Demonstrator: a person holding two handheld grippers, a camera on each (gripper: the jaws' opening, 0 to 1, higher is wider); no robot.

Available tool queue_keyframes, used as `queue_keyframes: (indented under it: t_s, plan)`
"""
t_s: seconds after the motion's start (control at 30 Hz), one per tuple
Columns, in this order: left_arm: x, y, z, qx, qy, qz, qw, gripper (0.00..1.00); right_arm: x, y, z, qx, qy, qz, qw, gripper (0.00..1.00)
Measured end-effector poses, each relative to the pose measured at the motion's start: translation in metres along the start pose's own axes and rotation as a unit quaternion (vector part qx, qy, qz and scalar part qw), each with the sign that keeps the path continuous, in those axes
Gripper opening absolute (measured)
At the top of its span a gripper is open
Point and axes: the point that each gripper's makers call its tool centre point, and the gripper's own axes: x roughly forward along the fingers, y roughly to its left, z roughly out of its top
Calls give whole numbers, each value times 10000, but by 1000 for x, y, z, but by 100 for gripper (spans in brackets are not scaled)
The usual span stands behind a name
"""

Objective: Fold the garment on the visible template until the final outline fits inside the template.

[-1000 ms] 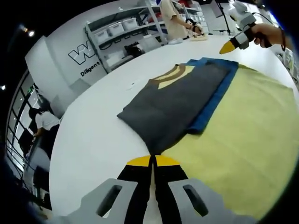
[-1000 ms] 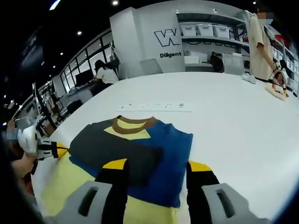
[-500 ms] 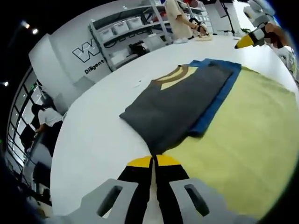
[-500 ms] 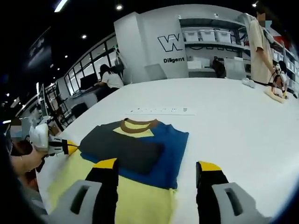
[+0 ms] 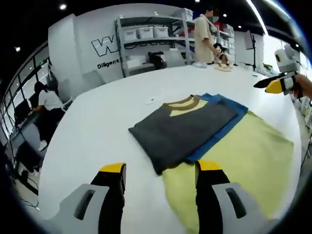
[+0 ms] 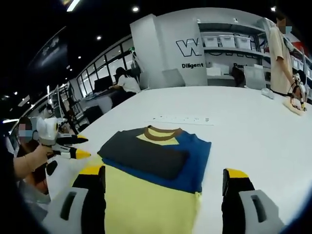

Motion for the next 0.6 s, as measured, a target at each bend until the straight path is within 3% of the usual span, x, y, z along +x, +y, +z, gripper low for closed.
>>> queue_keyframes:
  t_s: [0.3,0.53,0.6]
  plan:
    - [-17,-9,-3,-75,58,-74,9999,86,-21,10,-14,-45,107,136,9998,99]
    - [-30,-21,-6,-245,76,-239,9994,93,-39,22,-42,-208,466,243,9984,99]
    - [-36,-25,-9,-128,127,-250,9995,92,-44,28,-48,-15,458,361,9983,99]
